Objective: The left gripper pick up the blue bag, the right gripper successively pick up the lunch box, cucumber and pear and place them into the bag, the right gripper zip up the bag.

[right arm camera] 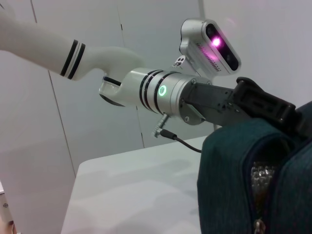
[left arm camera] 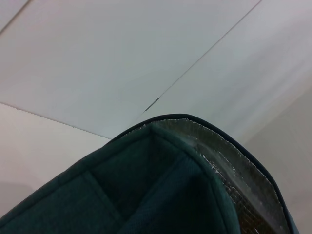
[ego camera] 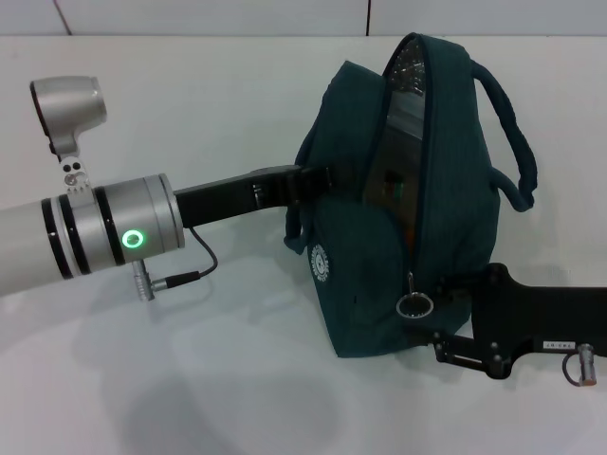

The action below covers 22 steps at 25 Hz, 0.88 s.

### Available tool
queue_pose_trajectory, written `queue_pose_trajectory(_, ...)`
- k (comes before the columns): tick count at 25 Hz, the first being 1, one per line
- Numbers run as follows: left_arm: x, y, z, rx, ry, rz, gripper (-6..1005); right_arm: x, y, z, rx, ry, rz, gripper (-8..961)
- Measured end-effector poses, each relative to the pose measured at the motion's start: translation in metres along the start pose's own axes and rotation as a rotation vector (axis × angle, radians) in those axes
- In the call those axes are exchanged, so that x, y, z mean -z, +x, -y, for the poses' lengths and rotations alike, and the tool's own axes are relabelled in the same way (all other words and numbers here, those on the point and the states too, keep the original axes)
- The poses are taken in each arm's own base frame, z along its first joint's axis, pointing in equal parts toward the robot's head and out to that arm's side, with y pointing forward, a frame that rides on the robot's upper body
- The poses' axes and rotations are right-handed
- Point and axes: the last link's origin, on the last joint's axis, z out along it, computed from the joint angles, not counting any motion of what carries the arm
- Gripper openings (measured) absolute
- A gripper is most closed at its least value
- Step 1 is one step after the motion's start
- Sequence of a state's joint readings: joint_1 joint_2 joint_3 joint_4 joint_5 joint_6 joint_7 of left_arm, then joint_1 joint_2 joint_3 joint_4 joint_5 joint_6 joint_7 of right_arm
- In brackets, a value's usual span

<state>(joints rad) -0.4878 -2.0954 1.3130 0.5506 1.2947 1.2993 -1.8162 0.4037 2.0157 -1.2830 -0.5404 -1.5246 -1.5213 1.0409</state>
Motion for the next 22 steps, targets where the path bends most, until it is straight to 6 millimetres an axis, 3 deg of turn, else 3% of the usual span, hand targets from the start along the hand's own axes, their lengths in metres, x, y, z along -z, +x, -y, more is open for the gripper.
queue_pose_trajectory(3, -0.0002, -0.0002, -0.0001, 0.000, -0.001, 0.000, 32, -0.0003, 0.0008, -0.0004, -0.004, 0.000, -0.001, 362)
queue_pose_trajectory(8, -0.0006, -0.0005, -0.0003, 0.000, -0.001, 0.001, 31, -0.0011, 0.0016, 0.0007, -0.006, 0.007, -0.005, 367)
queue_pose_trajectory(14, -0.0002, -0.0002, -0.0001, 0.000, 0.000, 0.001, 32, -0.0011, 0.0004, 0.0049, -0.006, 0.030, -0.002, 237)
queue_pose_trajectory(19, 0.0000, 0.0001, 0.0000, 0.000, 0.000, 0.000, 31, -0.0008, -0.0012, 0.0049, -0.010, 0.032, 0.011, 18)
queue_pose_trajectory(22, 0.0001, 0.0001, 0.0001, 0.000, 0.000, -0.001, 31, 0.0007, -0.0015, 0.0038, -0.001, 0.031, 0.016, 16)
